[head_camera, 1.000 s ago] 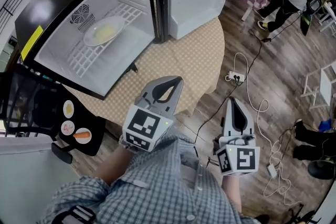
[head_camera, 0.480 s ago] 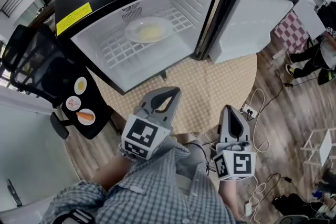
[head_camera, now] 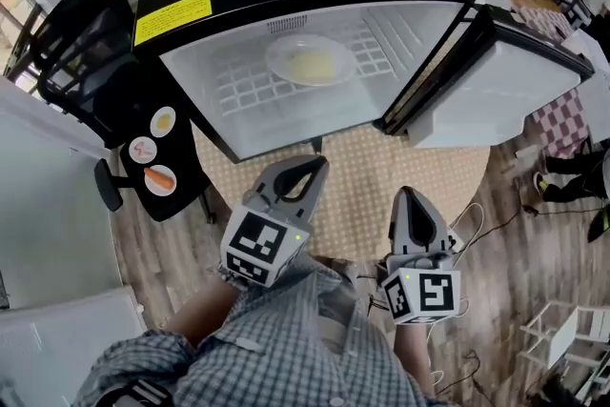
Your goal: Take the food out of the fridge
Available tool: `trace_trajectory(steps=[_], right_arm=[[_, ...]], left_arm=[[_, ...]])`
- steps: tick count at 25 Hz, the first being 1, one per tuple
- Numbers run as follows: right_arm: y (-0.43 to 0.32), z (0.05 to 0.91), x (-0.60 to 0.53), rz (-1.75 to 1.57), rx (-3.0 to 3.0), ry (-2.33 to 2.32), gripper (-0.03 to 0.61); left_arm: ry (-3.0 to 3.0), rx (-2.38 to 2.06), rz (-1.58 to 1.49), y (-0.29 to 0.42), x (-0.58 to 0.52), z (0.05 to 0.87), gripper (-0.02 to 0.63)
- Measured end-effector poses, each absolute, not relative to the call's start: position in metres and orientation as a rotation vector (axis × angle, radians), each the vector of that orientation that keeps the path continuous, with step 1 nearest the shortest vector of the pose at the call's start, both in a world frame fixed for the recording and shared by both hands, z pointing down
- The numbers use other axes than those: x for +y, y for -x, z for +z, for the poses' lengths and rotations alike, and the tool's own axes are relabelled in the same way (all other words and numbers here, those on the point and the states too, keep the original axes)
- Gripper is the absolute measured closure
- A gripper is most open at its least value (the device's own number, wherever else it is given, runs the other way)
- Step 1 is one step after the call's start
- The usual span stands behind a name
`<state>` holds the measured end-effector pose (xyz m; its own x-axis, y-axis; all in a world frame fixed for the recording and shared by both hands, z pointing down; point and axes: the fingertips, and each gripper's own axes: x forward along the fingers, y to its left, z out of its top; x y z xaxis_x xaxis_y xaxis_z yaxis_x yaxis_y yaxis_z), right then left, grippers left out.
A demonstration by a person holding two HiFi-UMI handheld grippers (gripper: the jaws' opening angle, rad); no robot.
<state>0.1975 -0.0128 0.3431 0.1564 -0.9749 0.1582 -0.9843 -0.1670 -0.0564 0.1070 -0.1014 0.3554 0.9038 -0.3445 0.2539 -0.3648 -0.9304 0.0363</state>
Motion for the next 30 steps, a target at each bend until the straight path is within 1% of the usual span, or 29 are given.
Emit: trace_trajectory(steps=[7,20,24,30], right_arm=[[-0.213,0.341,-0.049,0.239,-2.138,-2.187,0.571],[-0.216,0.343,-0.115,0.322,-2.388,-1.859,0.571],[-0.211,0.353,-0.136,0.450,-2.451,-1.780,0.571],[-0.204,0.365,-0.171,0.768,-2.547,-1.732,0.571]], left_arm=[[-2.919,-0.736,0.351,-0.115,-0.116,0.355,0.609],[-2.790,-1.189,0.339,-0.082,-0.142,0.346,0.609],[-2.741,-1.315,0.333,-0.064,-0.141,0.344,0.609],[-2.689,-1.438,0.338,-0.042,-0.134,0.341,0.609]])
